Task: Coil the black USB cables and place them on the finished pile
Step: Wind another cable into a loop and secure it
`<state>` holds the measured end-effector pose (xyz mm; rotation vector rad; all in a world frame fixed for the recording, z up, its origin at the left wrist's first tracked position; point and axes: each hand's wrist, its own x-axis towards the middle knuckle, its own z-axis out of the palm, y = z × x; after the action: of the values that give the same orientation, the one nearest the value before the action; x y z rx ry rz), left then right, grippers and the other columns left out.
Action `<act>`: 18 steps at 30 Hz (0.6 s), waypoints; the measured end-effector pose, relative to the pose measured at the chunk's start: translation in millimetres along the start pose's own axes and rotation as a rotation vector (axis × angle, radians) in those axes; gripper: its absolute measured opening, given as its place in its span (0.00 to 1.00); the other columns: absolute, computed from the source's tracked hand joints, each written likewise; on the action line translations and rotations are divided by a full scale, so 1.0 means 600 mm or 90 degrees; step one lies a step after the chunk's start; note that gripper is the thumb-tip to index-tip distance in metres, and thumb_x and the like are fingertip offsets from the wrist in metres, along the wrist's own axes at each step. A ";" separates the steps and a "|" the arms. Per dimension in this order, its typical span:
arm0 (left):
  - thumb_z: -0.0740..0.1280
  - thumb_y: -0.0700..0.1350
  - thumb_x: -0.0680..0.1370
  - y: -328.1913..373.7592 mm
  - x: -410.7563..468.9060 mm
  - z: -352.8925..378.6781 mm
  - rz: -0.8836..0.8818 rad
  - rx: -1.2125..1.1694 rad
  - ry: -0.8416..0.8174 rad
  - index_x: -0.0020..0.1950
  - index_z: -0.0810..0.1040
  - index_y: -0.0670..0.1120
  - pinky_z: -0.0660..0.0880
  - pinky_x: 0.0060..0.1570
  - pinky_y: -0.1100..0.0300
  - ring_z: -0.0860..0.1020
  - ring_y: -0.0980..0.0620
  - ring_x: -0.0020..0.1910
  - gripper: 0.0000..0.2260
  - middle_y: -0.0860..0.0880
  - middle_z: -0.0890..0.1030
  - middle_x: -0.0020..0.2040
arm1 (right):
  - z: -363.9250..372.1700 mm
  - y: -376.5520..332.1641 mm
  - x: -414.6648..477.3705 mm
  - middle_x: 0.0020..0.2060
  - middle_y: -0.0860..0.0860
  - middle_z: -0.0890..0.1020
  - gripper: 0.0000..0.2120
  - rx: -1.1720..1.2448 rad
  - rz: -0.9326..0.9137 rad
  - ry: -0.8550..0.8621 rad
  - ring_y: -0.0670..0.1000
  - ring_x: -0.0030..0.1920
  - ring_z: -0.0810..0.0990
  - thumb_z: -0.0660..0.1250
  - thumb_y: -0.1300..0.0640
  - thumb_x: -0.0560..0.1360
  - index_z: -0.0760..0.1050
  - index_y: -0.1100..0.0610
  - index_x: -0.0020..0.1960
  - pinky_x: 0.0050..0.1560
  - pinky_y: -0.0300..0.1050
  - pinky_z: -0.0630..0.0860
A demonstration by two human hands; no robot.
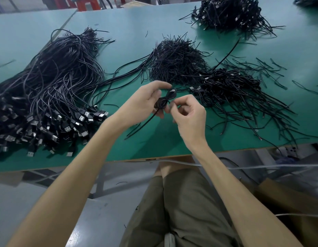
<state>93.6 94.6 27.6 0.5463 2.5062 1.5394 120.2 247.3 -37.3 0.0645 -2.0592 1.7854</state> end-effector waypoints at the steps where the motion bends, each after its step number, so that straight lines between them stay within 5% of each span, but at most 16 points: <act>1: 0.51 0.37 0.87 0.000 -0.003 -0.007 0.002 -0.007 -0.025 0.71 0.72 0.40 0.82 0.46 0.53 0.81 0.46 0.38 0.15 0.43 0.82 0.41 | 0.000 0.000 0.000 0.38 0.58 0.83 0.04 0.004 0.000 -0.005 0.52 0.29 0.75 0.69 0.64 0.76 0.76 0.59 0.43 0.31 0.51 0.73; 6: 0.53 0.36 0.87 -0.009 -0.021 -0.036 0.012 -0.054 -0.120 0.76 0.70 0.43 0.80 0.54 0.51 0.84 0.43 0.51 0.18 0.40 0.83 0.52 | 0.000 -0.001 0.000 0.38 0.57 0.83 0.04 0.021 0.012 -0.020 0.51 0.28 0.77 0.70 0.62 0.77 0.77 0.58 0.44 0.32 0.48 0.73; 12: 0.58 0.39 0.85 -0.017 -0.026 -0.056 0.011 -0.100 -0.147 0.73 0.73 0.41 0.80 0.52 0.49 0.81 0.43 0.43 0.16 0.45 0.83 0.51 | 0.000 0.005 0.001 0.28 0.47 0.78 0.04 0.017 0.020 -0.017 0.48 0.26 0.76 0.70 0.61 0.77 0.78 0.58 0.44 0.32 0.41 0.69; 18: 0.59 0.38 0.84 -0.020 -0.030 -0.066 0.042 -0.181 -0.217 0.75 0.69 0.37 0.78 0.56 0.46 0.83 0.39 0.52 0.19 0.38 0.82 0.62 | 0.001 0.003 0.003 0.28 0.49 0.78 0.05 0.010 0.029 -0.023 0.47 0.25 0.75 0.72 0.60 0.78 0.77 0.59 0.45 0.30 0.42 0.69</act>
<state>95.4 49.9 34.3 0.7755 1.9973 1.6277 118.2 247.5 -38.2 0.0555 -2.0880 1.8408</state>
